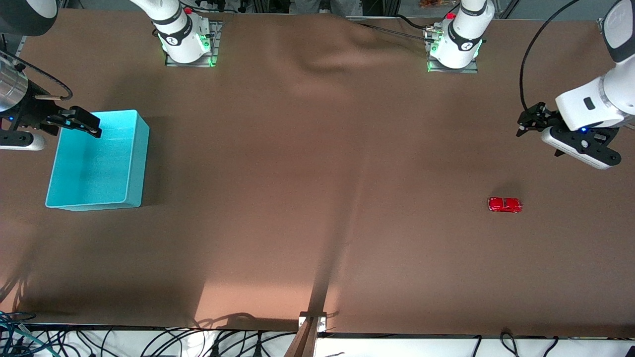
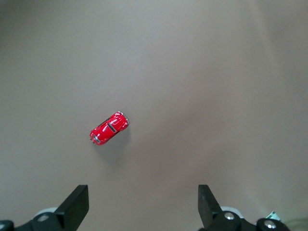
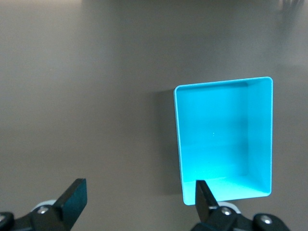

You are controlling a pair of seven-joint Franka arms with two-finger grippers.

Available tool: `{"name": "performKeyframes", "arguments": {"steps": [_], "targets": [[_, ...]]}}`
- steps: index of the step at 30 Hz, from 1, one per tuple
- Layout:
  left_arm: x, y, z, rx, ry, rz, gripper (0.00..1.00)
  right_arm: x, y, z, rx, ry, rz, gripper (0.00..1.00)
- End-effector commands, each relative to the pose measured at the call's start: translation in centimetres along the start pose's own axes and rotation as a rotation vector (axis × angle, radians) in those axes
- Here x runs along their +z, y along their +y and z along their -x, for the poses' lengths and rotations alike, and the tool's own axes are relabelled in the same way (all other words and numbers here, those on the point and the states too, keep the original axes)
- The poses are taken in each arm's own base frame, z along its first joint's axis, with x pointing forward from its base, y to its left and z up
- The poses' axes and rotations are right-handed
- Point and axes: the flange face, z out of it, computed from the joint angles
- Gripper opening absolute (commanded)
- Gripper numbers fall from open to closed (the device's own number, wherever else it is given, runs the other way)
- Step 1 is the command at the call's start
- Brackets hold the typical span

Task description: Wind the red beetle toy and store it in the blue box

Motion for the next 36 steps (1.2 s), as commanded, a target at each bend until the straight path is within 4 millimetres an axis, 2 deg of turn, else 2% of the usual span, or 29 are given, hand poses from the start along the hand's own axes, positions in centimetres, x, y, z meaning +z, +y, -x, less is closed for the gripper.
{"name": "performKeyframes", "arguments": {"steps": [1, 6, 13, 19, 22, 26, 30, 36], "targets": [[2.1, -2.4, -1.1, 0.166, -0.039, 0.019, 1.00, -0.2, 0.1, 0.1, 0.003, 0.004, -0.001, 1.00], [6.8, -5.5, -0.7, 0.286, -0.065, 0.075, 1.00, -0.3, 0.0, 0.1, 0.003, 0.006, -0.003, 1.00], [11.8, -7.2, -1.6, 0.513, -0.049, 0.053, 1.00, -0.3, 0.0, 0.1, 0.003, 0.007, -0.003, 1.00], [16.6, -9.5, -1.1, 0.598, -0.056, 0.056, 1.00, -0.3, 0.0, 0.1, 0.003, 0.006, -0.003, 1.00], [19.3, -9.9, -1.0, 0.652, -0.068, 0.043, 1.00, -0.3, 0.0, 0.1, 0.003, 0.007, -0.003, 1.00], [21.8, -10.1, -0.9, 0.746, -0.047, -0.012, 1.00, -0.3, 0.0, 0.1, 0.003, 0.006, -0.003, 1.00], [24.4, -9.4, -0.4, 0.808, -0.030, -0.045, 1.00, -0.2, 0.0, 0.1, 0.003, 0.004, -0.002, 1.00], [27.3, -9.2, -0.3, 0.892, -0.011, -0.100, 1.00, -0.3, 0.0, 0.1, 0.003, 0.006, -0.003, 1.00]]}}
